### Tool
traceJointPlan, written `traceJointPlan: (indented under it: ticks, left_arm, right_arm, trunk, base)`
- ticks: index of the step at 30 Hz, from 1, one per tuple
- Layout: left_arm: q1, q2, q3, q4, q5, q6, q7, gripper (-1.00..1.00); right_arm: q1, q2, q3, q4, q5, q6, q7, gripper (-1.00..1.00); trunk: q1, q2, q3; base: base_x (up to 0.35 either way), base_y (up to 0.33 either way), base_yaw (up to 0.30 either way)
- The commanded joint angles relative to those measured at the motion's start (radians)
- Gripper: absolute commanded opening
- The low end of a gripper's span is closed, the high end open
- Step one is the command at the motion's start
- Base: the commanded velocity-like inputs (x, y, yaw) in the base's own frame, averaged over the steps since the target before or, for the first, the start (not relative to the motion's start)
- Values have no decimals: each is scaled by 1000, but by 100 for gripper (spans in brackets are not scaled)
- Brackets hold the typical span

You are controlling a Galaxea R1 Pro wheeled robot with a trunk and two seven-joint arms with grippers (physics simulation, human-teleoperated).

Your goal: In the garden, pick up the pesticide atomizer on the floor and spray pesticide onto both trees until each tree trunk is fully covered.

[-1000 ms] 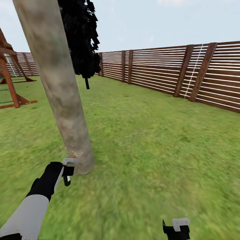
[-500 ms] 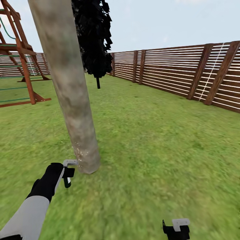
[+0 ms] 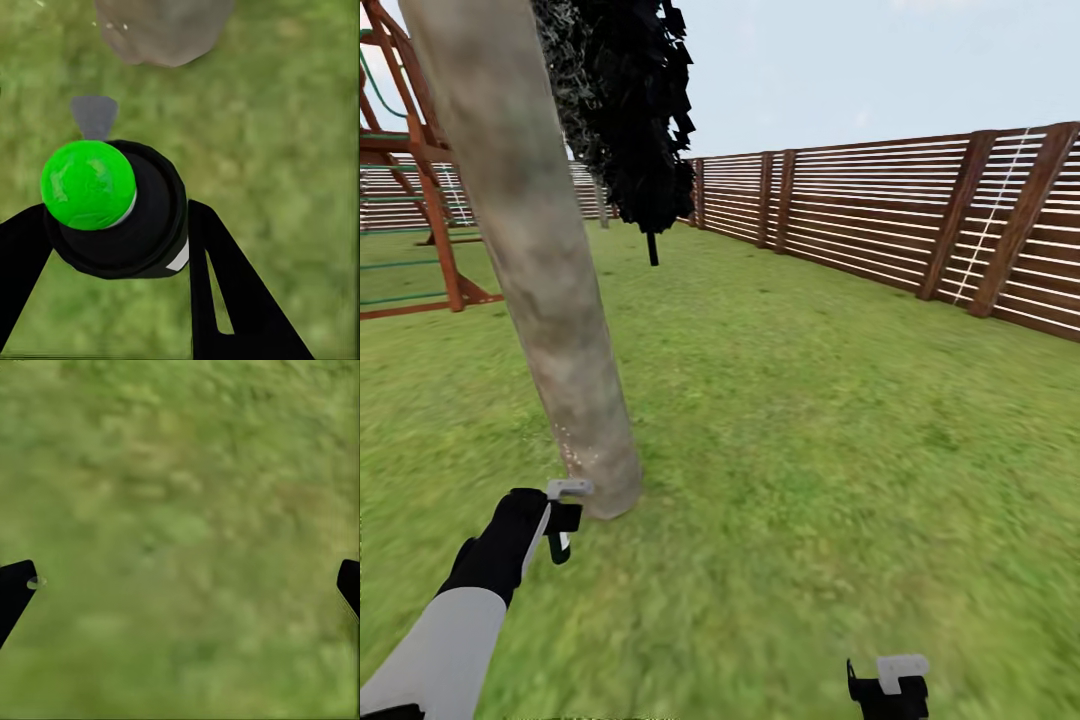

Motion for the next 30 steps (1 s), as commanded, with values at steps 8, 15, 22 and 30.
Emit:
traceJointPlan:
  ticks: [8, 15, 22, 30]
  left_arm:
    - [2, -24, 1, 2, 1, -2, -1, -100]
    - [3, -3, -2, 8, -4, -2, 5, -100]
    - [2, -13, -3, 15, -3, -2, 5, -100]
    - [8, -17, -8, 99, -1, -43, 5, -100]
  right_arm:
    - [0, 0, 0, 0, 0, 0, 0, 100]
    - [0, 0, 0, 0, 0, 0, 1, 100]
    - [0, -1, 0, 0, 1, 0, 0, 100]
    - [0, 0, 0, 0, 0, 0, 0, 100]
  trunk:
    - [0, 0, 0]
    - [0, 0, 0]
    - [0, 0, 0]
    - [0, 0, 0]
  base:
    - [0, -273, 268]
    - [28, -272, 214]
    - [187, -230, 6]
    - [229, -199, 11]
